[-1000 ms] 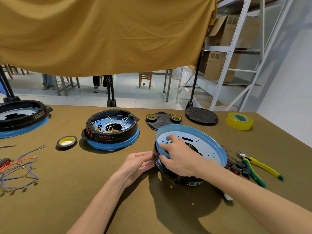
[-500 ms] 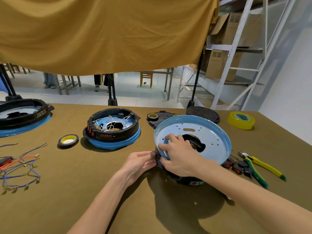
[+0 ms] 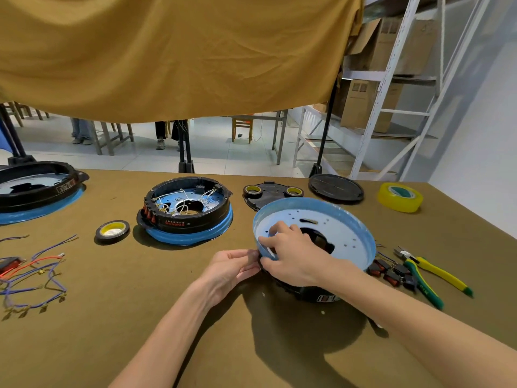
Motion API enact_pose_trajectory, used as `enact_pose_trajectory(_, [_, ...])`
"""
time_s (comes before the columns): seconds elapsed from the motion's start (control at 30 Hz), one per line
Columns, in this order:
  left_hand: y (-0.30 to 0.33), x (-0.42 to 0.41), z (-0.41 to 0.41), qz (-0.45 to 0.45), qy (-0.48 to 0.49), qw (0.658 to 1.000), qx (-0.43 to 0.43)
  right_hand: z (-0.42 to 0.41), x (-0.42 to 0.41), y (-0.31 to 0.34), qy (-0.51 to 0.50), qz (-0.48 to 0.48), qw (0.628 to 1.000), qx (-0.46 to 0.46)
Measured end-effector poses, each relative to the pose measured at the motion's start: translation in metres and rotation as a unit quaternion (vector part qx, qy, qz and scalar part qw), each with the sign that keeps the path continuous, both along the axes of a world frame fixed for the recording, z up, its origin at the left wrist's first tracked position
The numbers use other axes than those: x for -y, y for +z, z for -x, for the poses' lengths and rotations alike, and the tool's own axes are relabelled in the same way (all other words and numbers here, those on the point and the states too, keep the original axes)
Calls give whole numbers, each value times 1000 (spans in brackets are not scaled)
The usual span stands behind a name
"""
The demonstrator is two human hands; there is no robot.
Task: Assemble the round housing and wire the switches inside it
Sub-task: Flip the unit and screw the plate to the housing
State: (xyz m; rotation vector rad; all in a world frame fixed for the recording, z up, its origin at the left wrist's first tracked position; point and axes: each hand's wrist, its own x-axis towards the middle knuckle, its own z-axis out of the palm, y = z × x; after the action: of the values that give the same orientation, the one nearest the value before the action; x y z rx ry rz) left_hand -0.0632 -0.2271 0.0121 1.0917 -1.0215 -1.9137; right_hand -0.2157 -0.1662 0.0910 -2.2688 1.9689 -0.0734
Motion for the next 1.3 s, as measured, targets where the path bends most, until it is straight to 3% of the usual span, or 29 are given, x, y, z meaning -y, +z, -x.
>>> enact_pose_trajectory(0.1, [0,1,1,-10,3,1000,19,5,0,-4,-19,-17,998,57])
enact_pose_trajectory(0.37, [3,1,-2,-20,-16,1000,10,13,-2,-2,-6,-39,995,90])
enact_pose_trajectory(0.53, [4,3,-2,-30,-36,999,26,21,-11,-11,38,-17,999,25])
enact_pose_trajectory(0.67, [5,1,1,-35,-33,998,44,24,-13,-14,28,13,998,56])
enact_pose_trajectory(0.77, [9,0,-1,-27,-51,996,72,25,-17,-23,51,-2,998,19])
enact_pose_trajectory(0.97, [14,-4,3,-9,-50,995,84,34,-25,-24,22,-42,991,123])
enact_pose_trajectory(1.03, [13,-4,3,-13,-34,995,88,43,-28,-20,-15,2,987,160])
enact_pose_trajectory(1.1, [13,-4,2,-21,-20,996,90,53,-30,-16,-46,43,989,130])
enact_pose_trajectory(1.3, [10,-7,5,-20,2,996,91,50,-46,-28,2,-64,992,113])
